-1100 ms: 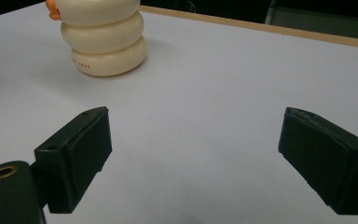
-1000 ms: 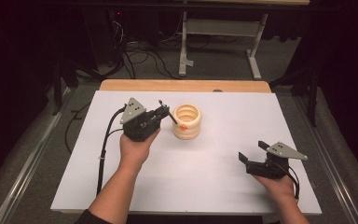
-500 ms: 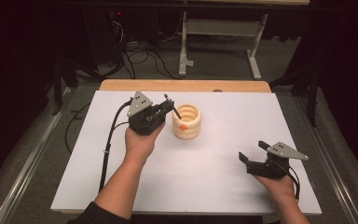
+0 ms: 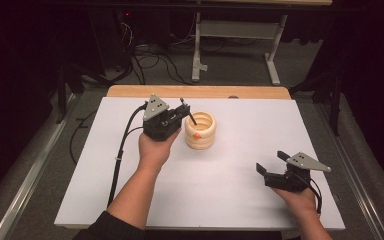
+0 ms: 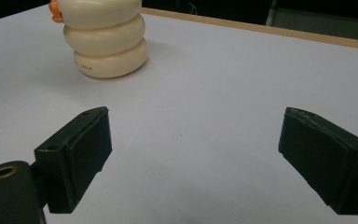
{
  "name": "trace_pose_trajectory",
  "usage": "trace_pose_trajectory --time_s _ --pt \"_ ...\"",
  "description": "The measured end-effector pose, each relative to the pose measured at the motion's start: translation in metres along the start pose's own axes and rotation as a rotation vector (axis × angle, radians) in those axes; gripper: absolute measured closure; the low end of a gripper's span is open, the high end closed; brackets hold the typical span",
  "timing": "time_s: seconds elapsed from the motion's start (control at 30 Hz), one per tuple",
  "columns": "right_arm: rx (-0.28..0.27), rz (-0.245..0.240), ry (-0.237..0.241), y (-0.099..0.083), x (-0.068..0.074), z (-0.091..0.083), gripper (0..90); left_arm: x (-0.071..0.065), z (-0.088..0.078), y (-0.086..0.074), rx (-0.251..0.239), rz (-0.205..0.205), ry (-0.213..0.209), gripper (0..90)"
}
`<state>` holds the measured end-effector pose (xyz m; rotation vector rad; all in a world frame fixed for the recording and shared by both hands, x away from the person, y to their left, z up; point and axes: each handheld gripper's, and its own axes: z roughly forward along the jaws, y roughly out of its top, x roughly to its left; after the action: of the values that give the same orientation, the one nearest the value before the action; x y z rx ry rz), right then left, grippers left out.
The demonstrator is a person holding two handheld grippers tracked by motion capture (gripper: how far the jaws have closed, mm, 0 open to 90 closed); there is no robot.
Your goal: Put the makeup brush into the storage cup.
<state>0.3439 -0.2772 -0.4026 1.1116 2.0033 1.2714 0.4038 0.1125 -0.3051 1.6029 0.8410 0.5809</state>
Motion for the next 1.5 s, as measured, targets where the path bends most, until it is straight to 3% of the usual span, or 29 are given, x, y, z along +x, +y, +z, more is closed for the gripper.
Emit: trace_pose_trajectory --time_s 0.7,1.5 --pt "0.0 0.001 0.005 0.0 0.001 0.001 11.1 -0.002 0.017 -0.008 0.034 -0.01 0.015 83.3" --pt "-0.002 -0.002 0.007 0.0 0.002 0.0 11.1 -0.004 0.04 -0.029 0.123 -0.003 0.042 83.2"
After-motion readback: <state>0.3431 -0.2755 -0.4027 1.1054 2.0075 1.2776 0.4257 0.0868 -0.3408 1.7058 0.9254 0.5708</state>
